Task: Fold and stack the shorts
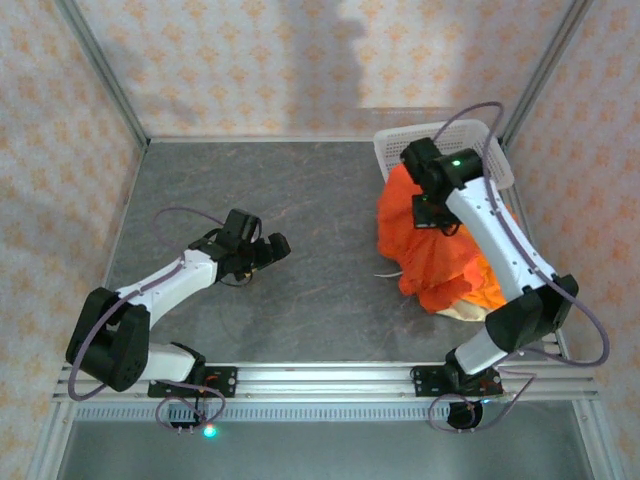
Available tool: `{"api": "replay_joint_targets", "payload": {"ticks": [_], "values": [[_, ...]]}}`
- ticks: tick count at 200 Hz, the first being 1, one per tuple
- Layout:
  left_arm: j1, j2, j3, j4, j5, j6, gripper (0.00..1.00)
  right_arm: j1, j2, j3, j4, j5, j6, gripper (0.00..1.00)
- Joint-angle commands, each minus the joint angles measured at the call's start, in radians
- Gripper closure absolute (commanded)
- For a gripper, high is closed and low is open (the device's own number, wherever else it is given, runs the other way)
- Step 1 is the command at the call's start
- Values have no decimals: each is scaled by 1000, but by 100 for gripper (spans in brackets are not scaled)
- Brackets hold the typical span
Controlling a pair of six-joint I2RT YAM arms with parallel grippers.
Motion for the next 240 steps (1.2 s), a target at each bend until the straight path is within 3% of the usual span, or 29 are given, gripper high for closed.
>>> {"api": "replay_joint_targets", "payload": {"ticks": [1,74,110,137,152,160,182,204,240], "values": [[-4,5,29,16,6,1,0,-72,-50,46,-80,62,-46,100],[-2,15,49,-4,-5,14,0,-361,-73,-31,33,118,-189,100],[-3,20,52,-15,-5,24,0,-438,-49,-166,160,216,-229,100],[-2,19,50,-24,-14,29,0,-478,-1,-293,261,361,-235,100],[-3,17,47,-25,-16,31,0,-485,33,-346,304,467,-227,80],[-3,16,48,-28,-18,32,0,-487,57,-354,306,532,-208,55],[-3,4,44,-43,-33,38,0,-503,102,-282,234,579,-119,2],[-3,-18,36,-43,-47,37,0,-509,52,-214,222,444,-92,0],[-2,-44,36,-44,-58,41,0,-509,-110,-233,383,-233,-81,0]]}}
